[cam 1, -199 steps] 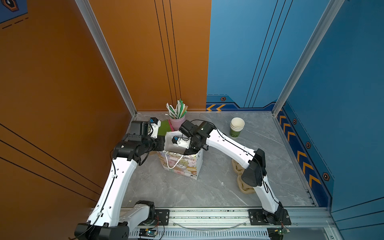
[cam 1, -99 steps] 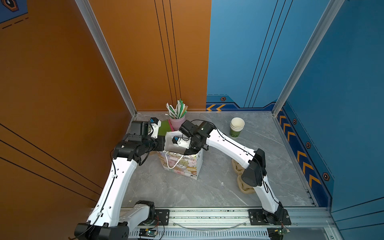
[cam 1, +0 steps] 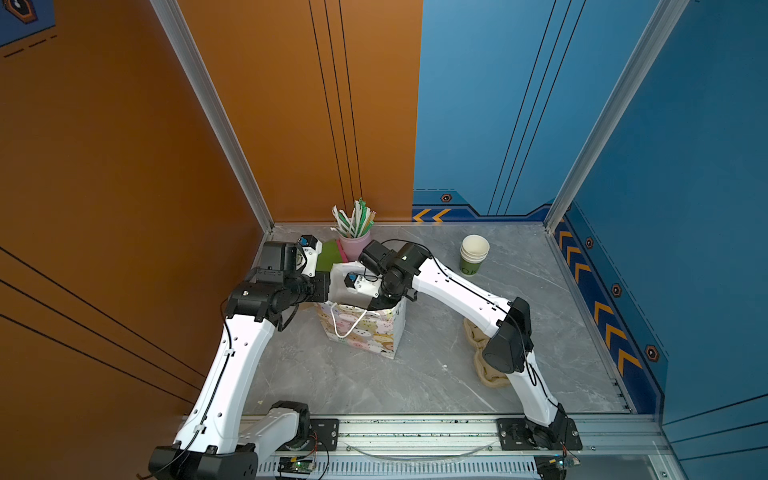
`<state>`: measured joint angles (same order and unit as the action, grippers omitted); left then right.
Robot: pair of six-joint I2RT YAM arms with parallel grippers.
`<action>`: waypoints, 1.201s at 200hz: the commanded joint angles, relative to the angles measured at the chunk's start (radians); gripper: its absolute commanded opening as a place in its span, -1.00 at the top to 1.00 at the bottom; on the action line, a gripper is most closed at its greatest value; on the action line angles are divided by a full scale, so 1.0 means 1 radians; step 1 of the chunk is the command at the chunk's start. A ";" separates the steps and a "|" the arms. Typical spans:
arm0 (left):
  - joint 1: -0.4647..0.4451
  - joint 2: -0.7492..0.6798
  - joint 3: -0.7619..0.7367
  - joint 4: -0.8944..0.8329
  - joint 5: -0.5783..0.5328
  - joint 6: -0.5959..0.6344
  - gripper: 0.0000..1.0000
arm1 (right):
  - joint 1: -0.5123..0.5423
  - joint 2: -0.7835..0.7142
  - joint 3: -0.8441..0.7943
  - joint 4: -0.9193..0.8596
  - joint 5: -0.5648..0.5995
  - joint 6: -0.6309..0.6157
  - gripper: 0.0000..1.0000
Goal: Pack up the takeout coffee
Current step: 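Press the lidded cup down into the carrier slot with the right gripper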
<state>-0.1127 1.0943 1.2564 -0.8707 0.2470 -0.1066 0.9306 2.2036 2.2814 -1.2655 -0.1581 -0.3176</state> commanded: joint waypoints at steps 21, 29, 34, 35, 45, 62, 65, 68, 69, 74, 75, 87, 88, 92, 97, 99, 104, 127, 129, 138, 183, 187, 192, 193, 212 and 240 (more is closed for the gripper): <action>-0.010 -0.007 -0.002 0.019 -0.006 -0.008 1.00 | -0.005 0.026 0.008 -0.049 -0.005 -0.008 -0.18; -0.009 -0.007 -0.002 0.019 -0.005 -0.007 1.00 | -0.004 0.023 0.009 -0.049 -0.004 -0.008 -0.17; -0.009 -0.007 -0.002 0.019 -0.006 -0.007 1.00 | -0.005 0.022 0.008 -0.049 -0.005 -0.008 -0.18; -0.009 -0.006 -0.002 0.020 -0.006 -0.007 1.00 | -0.004 0.021 0.008 -0.049 -0.005 -0.008 -0.18; -0.011 -0.005 -0.002 0.019 -0.006 -0.007 1.00 | -0.004 0.021 0.009 -0.048 -0.004 -0.008 -0.18; -0.011 -0.005 -0.001 0.018 -0.006 -0.007 1.00 | -0.004 0.021 0.009 -0.049 -0.008 -0.008 -0.18; -0.011 -0.004 -0.001 0.019 -0.005 -0.007 1.00 | -0.004 0.021 0.009 -0.049 -0.008 -0.009 -0.18; -0.010 -0.004 -0.002 0.020 -0.003 -0.008 1.00 | -0.004 0.021 0.008 -0.048 -0.009 -0.009 -0.19; -0.011 -0.004 -0.002 0.019 -0.004 -0.007 1.00 | -0.005 0.021 0.009 -0.049 -0.009 -0.009 -0.19; -0.012 -0.004 -0.001 0.020 -0.005 -0.007 1.00 | -0.004 0.022 0.009 -0.049 -0.009 -0.008 -0.19; -0.012 -0.004 -0.001 0.019 -0.004 -0.008 1.00 | -0.004 0.022 0.010 -0.049 -0.009 -0.008 -0.19; -0.011 -0.002 -0.002 0.018 -0.004 -0.007 1.00 | -0.004 0.024 0.011 -0.049 -0.009 -0.008 -0.21; -0.011 -0.002 -0.002 0.018 -0.004 -0.008 1.00 | -0.004 0.025 0.011 -0.048 -0.009 -0.008 -0.21; -0.013 -0.002 -0.002 0.018 -0.004 -0.007 1.00 | -0.004 0.024 0.011 -0.049 -0.010 -0.008 -0.21; -0.012 -0.002 -0.002 0.018 -0.005 -0.007 1.00 | -0.004 0.023 0.012 -0.048 -0.011 -0.007 -0.21; -0.013 -0.002 -0.002 0.018 -0.005 -0.007 1.00 | -0.004 0.023 0.011 -0.049 -0.011 -0.008 -0.21; -0.013 -0.002 -0.003 0.019 -0.004 -0.007 1.00 | -0.004 0.022 0.011 -0.048 -0.012 -0.008 -0.21; -0.014 -0.001 -0.003 0.018 -0.004 -0.007 1.00 | -0.004 0.016 0.011 -0.049 -0.014 -0.008 -0.23; -0.015 -0.002 -0.003 0.018 -0.003 -0.008 1.00 | -0.004 0.016 0.012 -0.048 -0.014 -0.008 -0.23; -0.015 -0.004 -0.005 0.018 -0.004 -0.008 1.00 | -0.004 0.015 0.011 -0.049 -0.013 -0.008 -0.24; -0.018 -0.003 -0.006 0.018 -0.005 -0.008 1.00 | -0.002 0.010 0.012 -0.049 -0.012 -0.008 -0.28; -0.019 -0.002 -0.007 0.018 -0.006 -0.009 1.00 | -0.003 0.008 0.012 -0.049 -0.012 -0.008 -0.29; -0.019 -0.004 -0.008 0.018 -0.005 -0.009 1.00 | -0.003 0.009 0.012 -0.049 -0.012 -0.008 -0.30; -0.018 -0.003 -0.008 0.019 -0.005 -0.008 1.00 | -0.003 0.008 0.012 -0.049 -0.012 -0.008 -0.30; -0.020 -0.001 -0.008 0.019 -0.006 -0.009 1.00 | -0.003 0.005 0.012 -0.049 -0.012 -0.008 -0.36; -0.023 0.002 -0.008 0.018 -0.005 -0.009 1.00 | -0.002 -0.002 0.013 -0.049 -0.012 -0.008 -0.43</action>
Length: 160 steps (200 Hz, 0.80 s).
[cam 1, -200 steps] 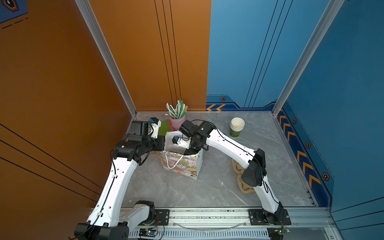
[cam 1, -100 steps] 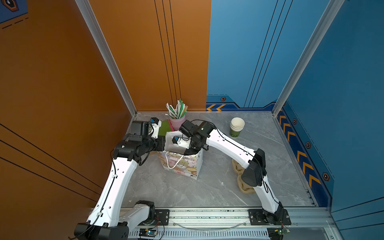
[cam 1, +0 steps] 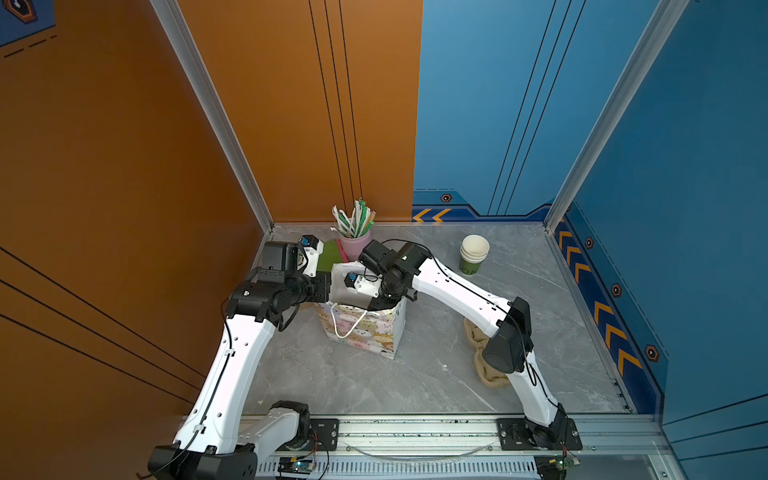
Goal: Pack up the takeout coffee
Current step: 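Press the lidded cup down into the carrier slot with the right gripper, then open the right gripper and release the cup in the carrier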
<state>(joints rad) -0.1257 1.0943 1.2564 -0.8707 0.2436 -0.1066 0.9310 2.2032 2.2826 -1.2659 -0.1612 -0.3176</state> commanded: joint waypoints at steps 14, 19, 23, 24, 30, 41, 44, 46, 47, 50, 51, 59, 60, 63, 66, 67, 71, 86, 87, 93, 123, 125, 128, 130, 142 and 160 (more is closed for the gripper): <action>-0.012 0.003 -0.009 0.019 -0.003 -0.008 1.00 | -0.001 -0.003 0.012 -0.048 -0.007 -0.008 -0.47; -0.012 0.003 -0.009 0.019 -0.002 -0.008 1.00 | -0.001 -0.005 0.014 -0.048 -0.006 -0.008 -0.48; -0.012 0.003 -0.009 0.018 -0.003 -0.009 1.00 | -0.001 -0.007 0.014 -0.048 -0.006 -0.008 -0.49; -0.012 0.003 -0.009 0.018 -0.004 -0.008 1.00 | -0.001 -0.007 0.014 -0.048 -0.006 -0.008 -0.49; -0.013 0.002 -0.009 0.019 -0.004 -0.008 1.00 | -0.001 -0.007 0.014 -0.047 -0.006 -0.007 -0.52; -0.013 0.002 -0.009 0.019 -0.004 -0.009 1.00 | 0.000 -0.009 0.015 -0.049 -0.006 -0.008 -0.55; -0.014 0.003 -0.009 0.020 -0.005 -0.009 1.00 | 0.000 -0.010 0.015 -0.049 -0.006 -0.008 -0.56; -0.014 0.003 -0.009 0.019 -0.004 -0.009 1.00 | 0.000 -0.012 0.015 -0.048 -0.006 -0.008 -0.57; -0.014 0.003 -0.009 0.018 -0.004 -0.009 1.00 | 0.000 -0.011 0.016 -0.048 -0.006 -0.008 -0.57; -0.015 0.003 -0.009 0.018 -0.005 -0.009 1.00 | 0.001 -0.012 0.017 -0.048 -0.006 -0.008 -0.58; -0.014 0.003 -0.009 0.018 -0.005 -0.009 1.00 | 0.001 -0.012 0.016 -0.048 -0.006 -0.008 -0.58; -0.015 0.003 -0.008 0.019 -0.005 -0.008 1.00 | 0.002 -0.014 0.018 -0.048 -0.006 -0.008 -0.61; -0.015 0.003 -0.008 0.020 -0.005 -0.008 1.00 | 0.002 -0.014 0.018 -0.048 -0.006 -0.008 -0.61; -0.017 0.004 -0.008 0.018 -0.005 -0.008 1.00 | 0.002 -0.014 0.019 -0.048 -0.006 -0.008 -0.62; -0.016 0.004 -0.008 0.018 -0.005 -0.009 1.00 | 0.002 -0.015 0.021 -0.049 -0.006 -0.008 -0.63; -0.017 0.004 -0.008 0.019 -0.005 -0.009 1.00 | 0.003 -0.015 0.021 -0.048 -0.006 -0.008 -0.63; -0.017 0.004 -0.008 0.019 -0.006 -0.009 1.00 | 0.003 -0.015 0.022 -0.048 -0.006 -0.008 -0.65; -0.019 0.004 -0.008 0.018 -0.008 -0.007 1.00 | 0.003 -0.016 0.030 -0.049 -0.006 -0.005 -0.69; -0.019 0.004 -0.008 0.019 -0.008 -0.007 1.00 | 0.004 -0.016 0.031 -0.048 -0.007 -0.005 -0.69; -0.020 0.004 -0.008 0.018 -0.008 -0.008 1.00 | 0.005 -0.016 0.036 -0.048 -0.006 -0.005 -0.71; -0.024 0.004 -0.008 0.019 -0.013 -0.006 1.00 | 0.011 -0.016 0.056 -0.049 -0.009 -0.004 -0.78; -0.025 0.004 -0.008 0.018 -0.012 -0.005 1.00 | 0.010 -0.016 0.057 -0.049 -0.009 -0.003 -0.78; -0.025 0.004 -0.008 0.018 -0.013 -0.006 1.00 | 0.012 -0.016 0.058 -0.048 -0.009 -0.004 -0.79; -0.025 0.004 -0.008 0.018 -0.013 -0.006 1.00 | 0.012 -0.016 0.059 -0.047 -0.010 -0.003 -0.79; -0.026 0.006 -0.007 0.018 -0.012 -0.004 1.00 | 0.013 -0.016 0.066 -0.049 -0.012 -0.003 -0.82; -0.029 0.006 -0.007 0.018 -0.012 -0.005 1.00 | 0.014 -0.016 0.073 -0.048 -0.013 -0.002 -0.85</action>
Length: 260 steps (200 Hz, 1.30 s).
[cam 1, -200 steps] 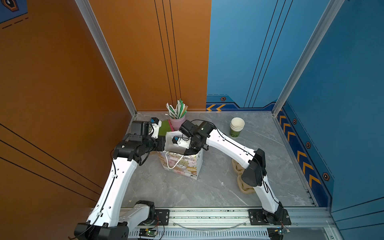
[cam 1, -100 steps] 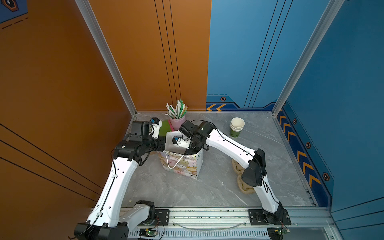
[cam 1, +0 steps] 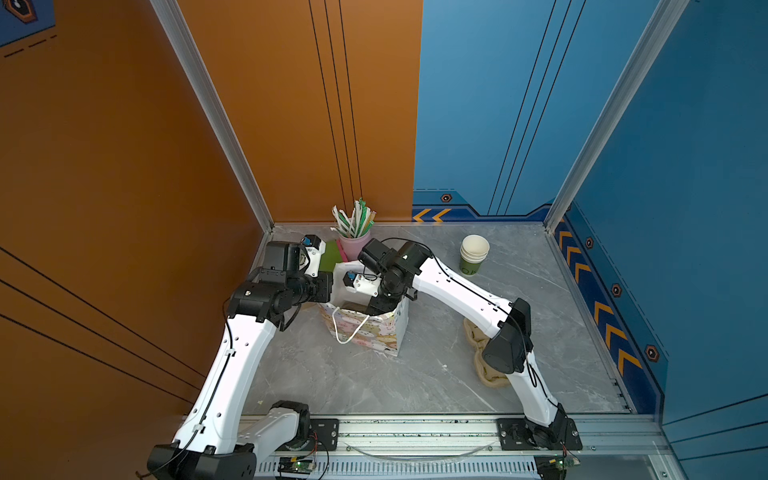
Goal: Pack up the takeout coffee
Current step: 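Open the right gripper and release the cup in the carrier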
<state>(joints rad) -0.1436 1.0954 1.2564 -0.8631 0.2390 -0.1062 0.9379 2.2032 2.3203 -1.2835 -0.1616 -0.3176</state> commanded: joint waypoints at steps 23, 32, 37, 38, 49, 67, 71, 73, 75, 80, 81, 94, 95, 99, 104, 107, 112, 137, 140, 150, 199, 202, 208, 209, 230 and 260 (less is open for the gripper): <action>-0.014 0.006 -0.008 0.010 -0.008 -0.004 1.00 | 0.009 -0.014 0.049 -0.031 -0.018 0.000 -0.90; -0.015 0.006 -0.008 0.012 -0.009 -0.004 1.00 | 0.009 -0.011 0.054 -0.030 -0.019 0.000 -0.92; -0.014 0.006 -0.008 0.010 -0.008 -0.004 1.00 | 0.009 -0.010 0.058 -0.031 -0.021 0.000 -0.93; -0.014 0.006 -0.008 0.011 -0.008 -0.005 1.00 | 0.009 -0.009 0.059 -0.031 -0.021 0.000 -0.93; -0.016 0.007 -0.008 0.011 -0.008 -0.004 1.00 | 0.010 -0.006 0.067 -0.030 -0.021 0.002 -0.95; -0.018 0.008 -0.008 0.010 -0.010 -0.004 1.00 | 0.010 -0.005 0.079 -0.030 -0.024 0.001 -0.98; -0.019 0.008 -0.008 0.010 -0.010 -0.004 1.00 | 0.010 -0.005 0.082 -0.030 -0.025 0.002 -0.99; -0.020 0.008 -0.007 0.010 -0.009 -0.004 1.00 | 0.010 -0.005 0.083 -0.030 -0.024 0.002 -0.99; -0.020 0.009 -0.008 0.010 -0.009 -0.004 1.00 | 0.010 -0.005 0.084 -0.029 -0.024 0.002 -0.99; -0.019 0.009 -0.008 0.010 -0.012 -0.005 1.00 | 0.010 -0.005 0.088 -0.030 -0.025 0.002 -1.00; -0.019 0.009 -0.008 0.011 -0.012 -0.004 1.00 | 0.010 -0.006 0.089 -0.029 -0.025 0.002 -1.00; -0.020 0.009 -0.007 0.010 -0.012 -0.004 1.00 | 0.012 -0.007 0.098 -0.029 -0.029 0.002 -1.00; -0.020 0.009 -0.008 0.010 -0.012 -0.004 1.00 | 0.012 -0.007 0.098 -0.029 -0.029 0.002 -1.00; -0.022 0.009 -0.008 0.010 -0.012 -0.004 1.00 | 0.012 -0.009 0.101 -0.029 -0.030 0.002 -1.00; -0.021 0.009 -0.008 0.010 -0.013 -0.004 1.00 | 0.012 -0.008 0.103 -0.029 -0.029 0.002 -1.00; -0.022 0.009 -0.008 0.011 -0.013 -0.004 1.00 | 0.011 -0.008 0.105 -0.030 -0.029 0.003 -1.00; -0.023 0.010 -0.007 0.010 -0.014 -0.004 1.00 | 0.012 -0.009 0.107 -0.029 -0.029 0.002 -1.00; -0.024 0.009 -0.008 0.010 -0.016 -0.005 1.00 | 0.013 -0.012 0.120 -0.028 -0.023 0.002 -0.99; -0.025 0.009 -0.008 0.010 -0.016 -0.004 1.00 | 0.013 -0.013 0.122 -0.028 -0.021 0.002 -1.00; -0.025 0.009 -0.008 0.011 -0.015 -0.005 1.00 | 0.013 -0.015 0.125 -0.025 -0.018 0.002 -0.99; -0.027 0.011 -0.008 0.010 -0.019 -0.004 1.00 | 0.015 -0.041 0.131 0.004 -0.018 0.008 -0.99; -0.027 0.011 -0.008 0.010 -0.018 -0.004 1.00 | 0.015 -0.043 0.131 0.008 -0.017 0.008 -1.00; -0.028 0.010 -0.008 0.010 -0.019 -0.004 1.00 | 0.015 -0.047 0.130 0.012 -0.014 0.008 -0.99; -0.028 0.010 -0.008 0.010 -0.020 -0.004 1.00 | 0.015 -0.047 0.131 0.013 -0.013 0.008 -0.99; -0.030 0.010 -0.006 0.010 -0.020 -0.005 1.00 | 0.015 -0.061 0.131 0.028 -0.006 0.008 -0.99; -0.030 0.009 -0.006 0.011 -0.023 -0.004 1.00 | 0.015 -0.076 0.130 0.048 -0.007 0.012 -0.99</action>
<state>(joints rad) -0.1661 1.1019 1.2564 -0.8558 0.2306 -0.1062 0.9443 2.1929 2.4302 -1.2617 -0.1726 -0.3164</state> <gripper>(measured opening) 0.044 0.997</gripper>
